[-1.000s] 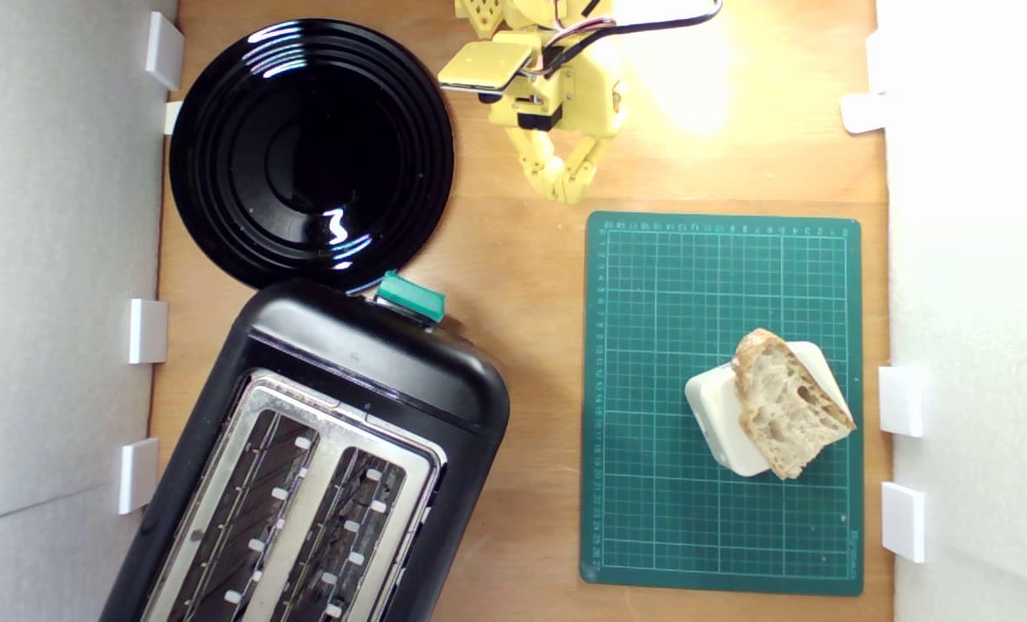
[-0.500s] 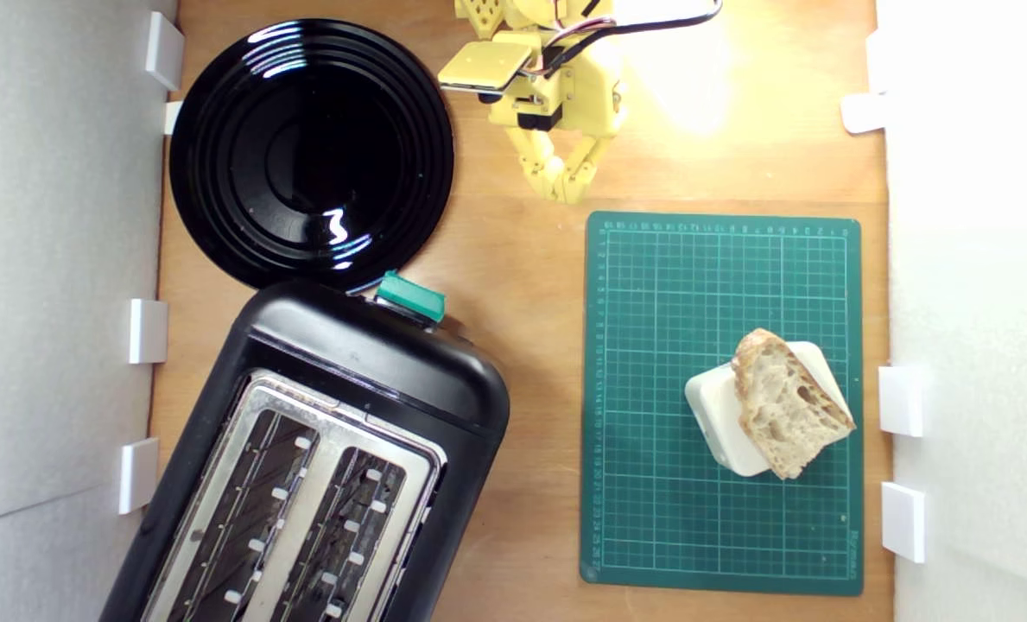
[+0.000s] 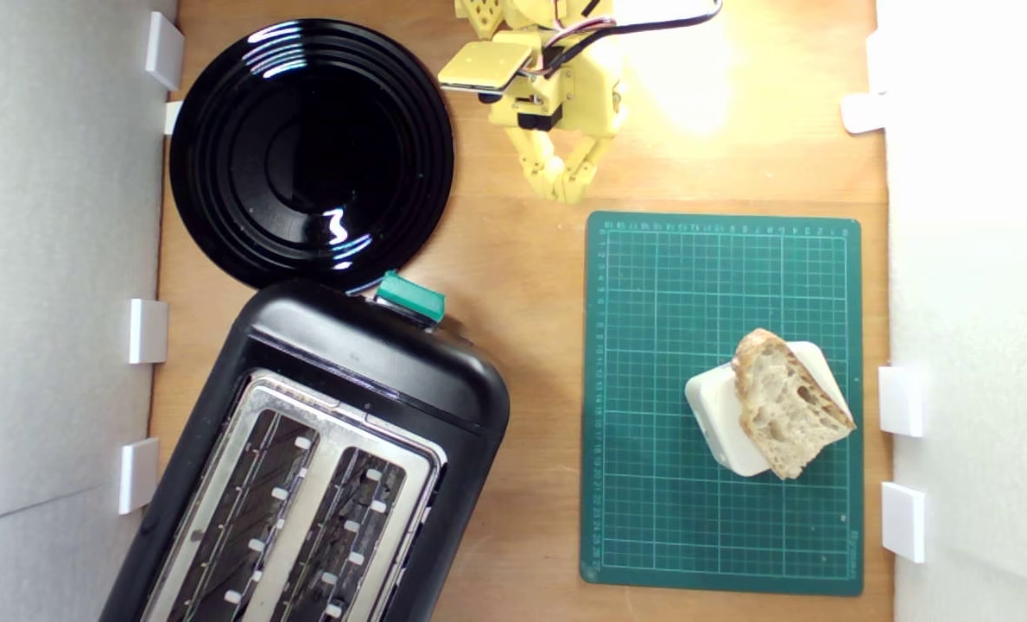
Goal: Pick bread and place in toaster
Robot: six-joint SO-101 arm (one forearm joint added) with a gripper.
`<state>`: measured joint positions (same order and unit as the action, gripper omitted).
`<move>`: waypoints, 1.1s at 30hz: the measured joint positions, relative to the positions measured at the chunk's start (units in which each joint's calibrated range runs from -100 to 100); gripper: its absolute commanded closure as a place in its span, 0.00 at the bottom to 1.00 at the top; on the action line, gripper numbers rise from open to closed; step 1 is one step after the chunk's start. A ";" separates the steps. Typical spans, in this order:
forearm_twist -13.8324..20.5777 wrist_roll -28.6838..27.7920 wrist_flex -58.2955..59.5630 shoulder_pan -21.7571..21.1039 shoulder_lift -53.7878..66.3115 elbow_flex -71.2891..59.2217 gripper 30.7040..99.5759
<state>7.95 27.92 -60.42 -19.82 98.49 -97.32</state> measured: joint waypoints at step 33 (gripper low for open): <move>0.00 0.00 0.08 -0.46 -0.25 0.18 0.91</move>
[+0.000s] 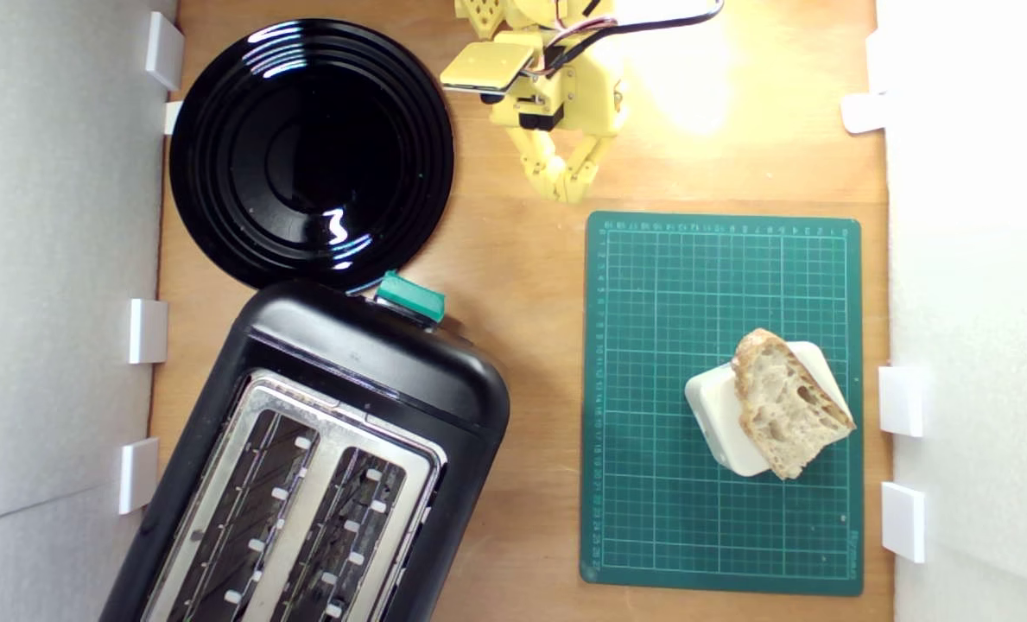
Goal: Pick bread and place in toaster
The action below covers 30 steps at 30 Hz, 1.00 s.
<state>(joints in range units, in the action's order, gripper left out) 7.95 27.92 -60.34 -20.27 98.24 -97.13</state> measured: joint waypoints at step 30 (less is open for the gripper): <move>-1.33 -18.68 72.12 -6.50 -57.20 9.34 0.91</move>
<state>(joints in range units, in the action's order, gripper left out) 6.62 9.24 11.78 -26.77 41.03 -87.79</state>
